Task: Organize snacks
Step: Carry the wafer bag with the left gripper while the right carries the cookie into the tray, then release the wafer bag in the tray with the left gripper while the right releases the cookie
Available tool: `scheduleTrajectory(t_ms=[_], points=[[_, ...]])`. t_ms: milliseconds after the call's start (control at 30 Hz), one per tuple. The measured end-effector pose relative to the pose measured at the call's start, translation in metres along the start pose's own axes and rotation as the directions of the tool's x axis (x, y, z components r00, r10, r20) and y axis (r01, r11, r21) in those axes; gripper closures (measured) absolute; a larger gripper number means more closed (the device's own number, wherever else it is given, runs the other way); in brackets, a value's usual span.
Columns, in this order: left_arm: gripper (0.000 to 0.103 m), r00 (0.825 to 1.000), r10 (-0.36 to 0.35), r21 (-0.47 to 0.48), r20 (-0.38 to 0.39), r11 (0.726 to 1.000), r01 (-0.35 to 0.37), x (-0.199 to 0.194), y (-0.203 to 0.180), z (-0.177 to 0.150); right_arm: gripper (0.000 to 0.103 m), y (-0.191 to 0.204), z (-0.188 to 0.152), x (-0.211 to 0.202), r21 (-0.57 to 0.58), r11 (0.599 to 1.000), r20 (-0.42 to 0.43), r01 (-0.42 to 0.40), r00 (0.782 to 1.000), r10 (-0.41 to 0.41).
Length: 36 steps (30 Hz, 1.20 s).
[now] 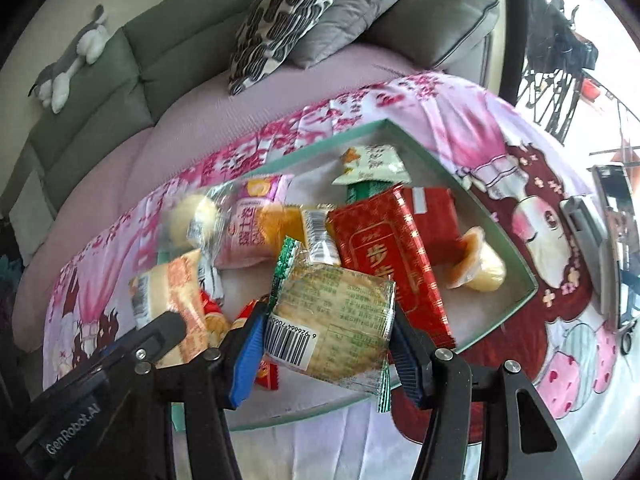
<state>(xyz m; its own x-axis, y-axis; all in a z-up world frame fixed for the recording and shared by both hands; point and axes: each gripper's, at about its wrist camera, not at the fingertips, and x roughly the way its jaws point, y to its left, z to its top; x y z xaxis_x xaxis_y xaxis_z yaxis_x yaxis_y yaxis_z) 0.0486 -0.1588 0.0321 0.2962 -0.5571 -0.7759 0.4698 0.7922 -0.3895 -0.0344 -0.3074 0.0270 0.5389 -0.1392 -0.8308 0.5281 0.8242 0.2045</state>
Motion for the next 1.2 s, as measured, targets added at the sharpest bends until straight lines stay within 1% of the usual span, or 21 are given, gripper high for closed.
scheduleTrajectory(t_ms=[133, 200, 300, 400, 467, 533, 600, 767, 833, 867, 933, 1067, 1133, 1200], points=[[0.067, 0.999, 0.013, -0.021, 0.034, 1.000, -0.013, -0.001, 0.008, 0.003, 0.042, 0.001, -0.004, 0.007, -0.009, 1.000, -0.016, -0.012, 1.000, 0.012], [0.068, 0.998, 0.030, -0.017, 0.053, 0.999, -0.029, 0.000, 0.010, 0.009, 0.042, 0.001, -0.005, 0.008, -0.009, 1.000, -0.016, -0.017, 1.000, 0.017], [0.068, 0.998, 0.027, -0.008, 0.064, 1.000, -0.027, 0.002, 0.011, 0.015, 0.042, 0.000, -0.005, 0.007, -0.005, 1.000, -0.013, -0.021, 1.000, 0.021], [0.068, 0.996, 0.041, 0.018, 0.074, 0.999, -0.042, 0.005, 0.007, 0.015, 0.041, -0.002, -0.004, 0.007, -0.002, 1.000, -0.014, -0.016, 1.000, 0.016], [0.064, 0.997, 0.041, 0.020, 0.072, 0.999, -0.043, 0.006, 0.007, 0.013, 0.040, -0.004, -0.004, 0.009, 0.002, 1.000, -0.020, -0.014, 1.000, 0.015], [0.048, 0.998, 0.044, 0.006, 0.050, 0.999, -0.044, 0.010, 0.009, 0.010, 0.039, -0.005, -0.004, 0.011, 0.007, 1.000, -0.024, -0.015, 1.000, 0.016], [0.041, 0.998, 0.050, -0.006, 0.033, 0.999, -0.050, 0.012, 0.011, 0.007, 0.038, -0.007, -0.004, 0.012, 0.012, 1.000, -0.030, -0.019, 0.999, 0.019], [0.038, 0.998, 0.050, -0.019, 0.034, 0.999, -0.050, 0.005, 0.013, 0.003, 0.030, -0.007, -0.006, 0.013, 0.001, 1.000, -0.042, -0.011, 0.999, 0.011], [0.027, 0.999, 0.041, -0.016, 0.034, 0.999, -0.041, 0.001, 0.013, 0.002, 0.026, -0.006, -0.007, 0.012, -0.013, 1.000, -0.038, -0.008, 0.999, 0.007], [0.027, 0.999, 0.040, -0.017, 0.034, 0.999, -0.040, -0.001, 0.013, 0.002, 0.024, -0.005, -0.008, 0.012, -0.021, 1.000, -0.037, -0.007, 0.999, 0.007], [0.026, 0.999, 0.036, -0.021, 0.032, 0.999, -0.036, -0.003, 0.014, 0.000, 0.024, -0.004, -0.010, 0.012, -0.032, 0.999, -0.039, -0.011, 0.999, 0.009], [0.023, 0.999, 0.025, -0.050, 0.021, 0.998, -0.024, -0.006, 0.021, -0.003, 0.017, -0.002, -0.012, 0.009, -0.048, 0.999, -0.034, -0.012, 0.999, 0.010], [0.023, 1.000, 0.019, -0.069, 0.019, 0.997, -0.017, -0.009, 0.025, -0.005, 0.017, -0.003, -0.012, 0.006, -0.050, 0.999, -0.025, -0.012, 1.000, 0.010], [0.022, 0.999, 0.027, -0.081, 0.019, 0.996, -0.026, -0.011, 0.028, -0.006, 0.017, -0.005, -0.012, 0.004, -0.049, 0.999, -0.020, -0.010, 1.000, 0.009]])
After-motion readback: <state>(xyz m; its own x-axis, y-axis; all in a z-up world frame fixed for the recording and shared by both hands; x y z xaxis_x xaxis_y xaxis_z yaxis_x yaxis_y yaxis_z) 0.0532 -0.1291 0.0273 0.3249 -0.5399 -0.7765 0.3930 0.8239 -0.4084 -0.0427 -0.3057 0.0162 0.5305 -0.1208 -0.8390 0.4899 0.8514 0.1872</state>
